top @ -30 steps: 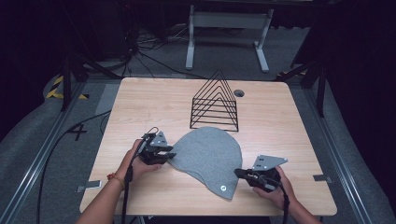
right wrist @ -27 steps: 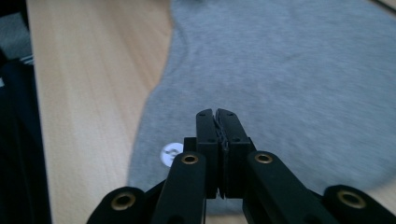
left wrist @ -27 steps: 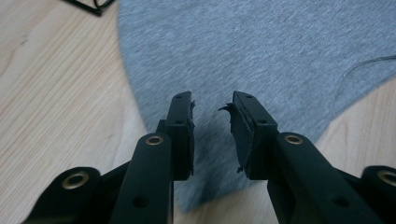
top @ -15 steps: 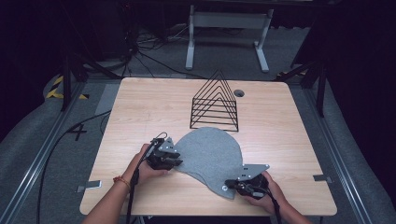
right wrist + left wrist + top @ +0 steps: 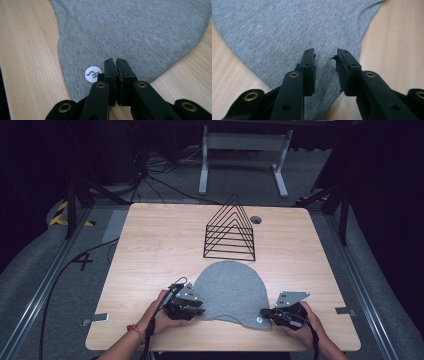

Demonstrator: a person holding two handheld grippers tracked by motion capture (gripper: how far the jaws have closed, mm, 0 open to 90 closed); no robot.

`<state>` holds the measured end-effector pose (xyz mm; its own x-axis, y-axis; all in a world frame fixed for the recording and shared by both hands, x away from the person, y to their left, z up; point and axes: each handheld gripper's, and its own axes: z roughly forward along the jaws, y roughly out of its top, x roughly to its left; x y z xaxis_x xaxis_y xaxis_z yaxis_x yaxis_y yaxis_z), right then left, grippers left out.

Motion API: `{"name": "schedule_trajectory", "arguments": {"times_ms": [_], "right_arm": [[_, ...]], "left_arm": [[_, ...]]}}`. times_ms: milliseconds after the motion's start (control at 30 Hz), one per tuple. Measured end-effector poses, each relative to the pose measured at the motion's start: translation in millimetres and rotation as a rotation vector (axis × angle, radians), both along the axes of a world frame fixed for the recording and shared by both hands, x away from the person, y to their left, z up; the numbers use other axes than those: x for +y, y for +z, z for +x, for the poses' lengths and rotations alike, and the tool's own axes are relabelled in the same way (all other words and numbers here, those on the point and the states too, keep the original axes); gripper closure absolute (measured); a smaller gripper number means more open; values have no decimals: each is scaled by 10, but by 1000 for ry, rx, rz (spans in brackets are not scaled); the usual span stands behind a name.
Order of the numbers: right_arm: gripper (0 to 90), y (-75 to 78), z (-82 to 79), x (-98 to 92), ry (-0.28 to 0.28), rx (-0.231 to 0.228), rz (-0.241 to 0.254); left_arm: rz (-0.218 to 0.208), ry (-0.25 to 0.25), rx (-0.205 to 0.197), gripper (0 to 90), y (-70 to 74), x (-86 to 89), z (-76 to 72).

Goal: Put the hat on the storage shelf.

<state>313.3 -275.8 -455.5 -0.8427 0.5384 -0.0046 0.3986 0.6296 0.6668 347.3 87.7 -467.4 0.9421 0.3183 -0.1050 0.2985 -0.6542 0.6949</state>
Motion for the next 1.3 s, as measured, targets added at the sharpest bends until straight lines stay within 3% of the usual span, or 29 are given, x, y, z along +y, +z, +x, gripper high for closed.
{"name": "schedule_trajectory", "arguments": {"times_ms": [67,233,367,433,500,567,667,767,933,967,1033,1133,1233,1300], "right_arm": [[875,-2,12,-69,-17,15,15],[869,14,20,-155,-36,15,0],[822,37,24,-155,-33,9,-1],[818,58,28,-159,-33,4,2],[786,127,70,-180,-54,-23,24],[753,201,180,-213,-87,-58,30],[708,253,382,-236,-144,-64,49],[660,250,608,-182,-171,-61,27],[594,189,888,-24,-195,-58,17],[595,185,920,-1,-201,-61,12],[580,170,1003,59,-213,-53,17],[549,126,1084,140,-225,-52,-18],[527,92,1107,155,-234,-39,-22],[490,53,1110,159,-227,-13,-25]], "left_arm": [[5,-4,4,688,4,-39,-51],[16,-16,-16,668,12,-110,-164],[46,-2,-26,582,50,-76,-144],[36,14,-33,536,62,-48,-109],[10,72,-47,507,119,38,-17],[12,112,-62,456,161,87,88],[17,171,-87,392,186,123,288],[31,217,-52,323,163,117,495],[17,228,-34,314,145,66,763],[37,235,-44,320,139,38,822],[50,252,-27,336,128,-7,908],[58,245,-52,347,97,-54,971],[70,229,-29,358,36,-119,1029],[54,225,-21,358,39,-131,1046]]}}
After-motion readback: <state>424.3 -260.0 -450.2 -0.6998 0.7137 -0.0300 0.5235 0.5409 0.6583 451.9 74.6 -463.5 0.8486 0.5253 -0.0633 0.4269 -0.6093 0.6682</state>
